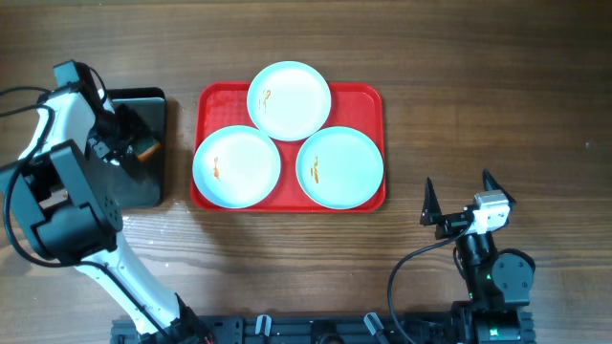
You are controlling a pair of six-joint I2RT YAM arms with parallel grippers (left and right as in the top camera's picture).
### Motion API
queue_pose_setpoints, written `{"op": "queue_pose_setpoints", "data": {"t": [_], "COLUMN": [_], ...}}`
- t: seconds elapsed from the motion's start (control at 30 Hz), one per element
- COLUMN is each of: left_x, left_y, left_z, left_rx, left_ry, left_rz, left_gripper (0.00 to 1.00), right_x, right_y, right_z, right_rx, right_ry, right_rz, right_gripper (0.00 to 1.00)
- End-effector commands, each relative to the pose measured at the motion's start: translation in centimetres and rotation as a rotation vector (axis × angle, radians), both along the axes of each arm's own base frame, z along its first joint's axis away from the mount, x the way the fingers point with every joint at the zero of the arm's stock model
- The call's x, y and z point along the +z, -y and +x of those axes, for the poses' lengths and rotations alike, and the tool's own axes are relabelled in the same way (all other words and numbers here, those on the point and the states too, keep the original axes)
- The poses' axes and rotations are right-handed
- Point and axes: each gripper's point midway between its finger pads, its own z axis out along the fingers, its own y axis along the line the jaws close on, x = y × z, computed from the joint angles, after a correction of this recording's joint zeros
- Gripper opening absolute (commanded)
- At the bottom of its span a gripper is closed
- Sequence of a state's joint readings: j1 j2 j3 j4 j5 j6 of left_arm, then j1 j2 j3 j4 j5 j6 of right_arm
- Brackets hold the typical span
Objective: Clean dirty plates on tray and stack at the side
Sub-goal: 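Grasp the orange-and-green sponge with the left gripper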
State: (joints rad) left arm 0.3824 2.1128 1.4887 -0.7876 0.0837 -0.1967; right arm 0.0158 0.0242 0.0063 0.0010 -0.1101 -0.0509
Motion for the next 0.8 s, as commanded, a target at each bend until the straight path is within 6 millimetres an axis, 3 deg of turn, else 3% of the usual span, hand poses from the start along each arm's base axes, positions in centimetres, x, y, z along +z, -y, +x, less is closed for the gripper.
{"op": "queue_pose_setpoints", "data": {"t": [0.0,0.1,0.2,0.3,0.33,0.4,0.53,0.6,0.73,0.77], "left_x": [-1.9,-1.9,-1.5,-0.2,0.3,0.7,0.6,0.6,0.3,0.2], "left_y": [0.1,0.1,0.1,-0.1,-0.1,-0.1,0.6,0.8,1.0,1.1], "left_z": [-1.5,-1.5,-1.4,-1.1,-1.0,-1.1,-2.3,-2.6,-3.2,-3.3], "left_rx": [-0.007,-0.007,-0.007,-0.007,-0.007,-0.007,-0.009,-0.009,-0.009,-0.009], "left_ry": [-0.054,-0.054,-0.054,-0.061,-0.062,-0.073,-0.121,-0.134,-0.156,-0.159], "left_rz": [0.011,0.012,0.012,0.008,0.008,0.003,-0.025,-0.035,-0.043,-0.045], "left_gripper": [0.6,0.29,0.04,0.04,0.14,0.92,0.92,0.78,0.14,0.04], "right_x": [0.2,0.2,0.2,0.2,0.2,0.2,0.2,0.2,0.2,0.2], "right_y": [0.3,0.3,0.3,0.3,0.3,0.3,0.3,0.3,0.3,0.3], "right_z": [0.0,0.0,0.0,0.0,0.0,0.0,0.0,0.0,0.0,0.0], "right_rx": [-0.016,-0.016,-0.016,-0.016,-0.016,-0.016,-0.016,-0.016,-0.016,-0.016], "right_ry": [0.01,0.01,0.01,0.01,0.01,0.01,0.01,0.01,0.01,0.01], "right_rz": [-0.009,-0.009,-0.009,-0.009,-0.009,-0.009,-0.009,-0.009,-0.009,-0.009], "right_gripper": [1.0,1.0,1.0,1.0,1.0,1.0,1.0,1.0,1.0,1.0]}}
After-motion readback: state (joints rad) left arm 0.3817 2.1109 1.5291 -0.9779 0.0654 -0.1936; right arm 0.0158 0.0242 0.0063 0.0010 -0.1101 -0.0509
